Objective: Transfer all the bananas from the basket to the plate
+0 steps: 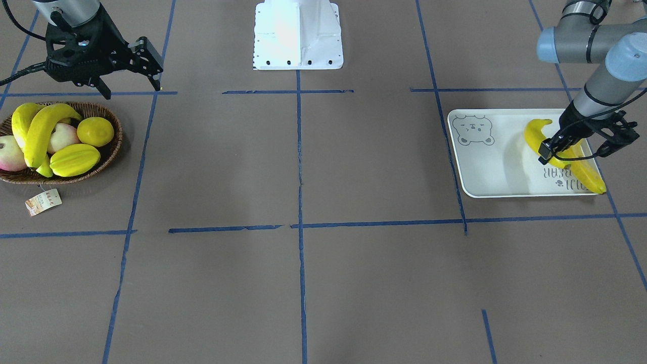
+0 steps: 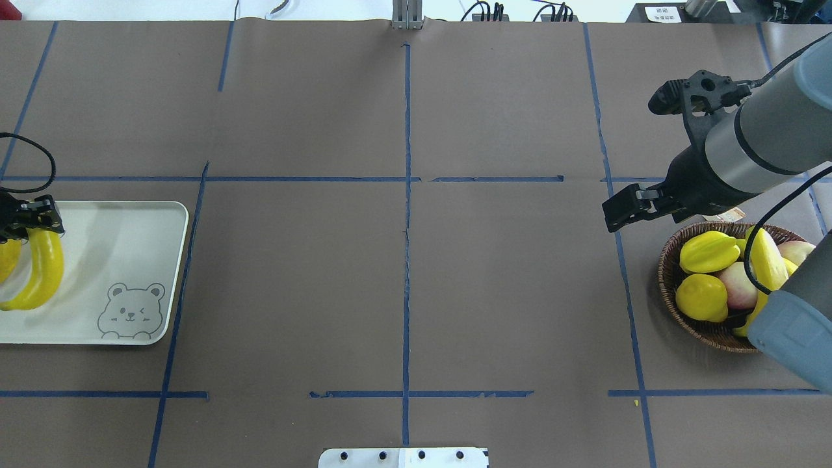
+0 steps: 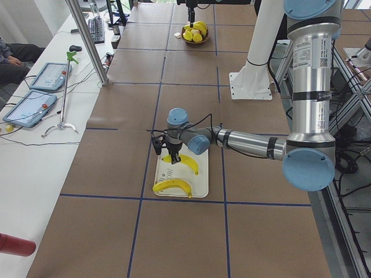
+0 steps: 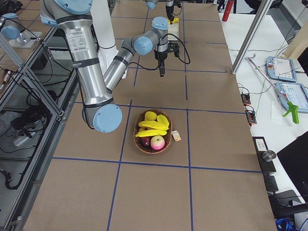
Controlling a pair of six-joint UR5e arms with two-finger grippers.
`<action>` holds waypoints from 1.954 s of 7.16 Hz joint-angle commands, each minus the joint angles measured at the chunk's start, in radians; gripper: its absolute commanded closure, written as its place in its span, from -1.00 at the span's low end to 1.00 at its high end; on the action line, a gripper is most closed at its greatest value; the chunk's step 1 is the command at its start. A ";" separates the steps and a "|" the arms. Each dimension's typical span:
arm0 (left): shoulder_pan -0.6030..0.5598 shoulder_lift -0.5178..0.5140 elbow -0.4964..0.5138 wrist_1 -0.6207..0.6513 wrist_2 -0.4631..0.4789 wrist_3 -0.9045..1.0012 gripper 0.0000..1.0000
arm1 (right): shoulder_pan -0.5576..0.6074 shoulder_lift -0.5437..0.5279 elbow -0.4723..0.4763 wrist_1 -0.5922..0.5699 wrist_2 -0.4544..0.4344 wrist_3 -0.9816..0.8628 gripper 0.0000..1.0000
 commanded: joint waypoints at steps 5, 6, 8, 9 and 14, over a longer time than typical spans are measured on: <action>-0.214 -0.028 0.077 -0.061 -0.244 0.157 -1.00 | 0.008 -0.024 0.003 0.004 -0.001 -0.009 -0.99; -0.221 -0.039 0.039 -0.058 -0.271 0.154 -1.00 | 0.017 -0.072 0.019 0.004 -0.001 -0.064 -0.99; -0.213 -0.083 -0.004 -0.058 -0.274 0.151 -1.00 | 0.037 -0.228 0.087 0.010 -0.009 -0.193 -0.99; -0.207 -0.094 -0.010 -0.058 -0.275 0.147 -1.00 | 0.048 -0.289 0.098 0.011 -0.009 -0.238 -0.99; -0.207 -0.089 -0.045 -0.061 -0.318 0.142 -1.00 | 0.077 -0.618 -0.007 0.580 -0.053 0.040 -0.96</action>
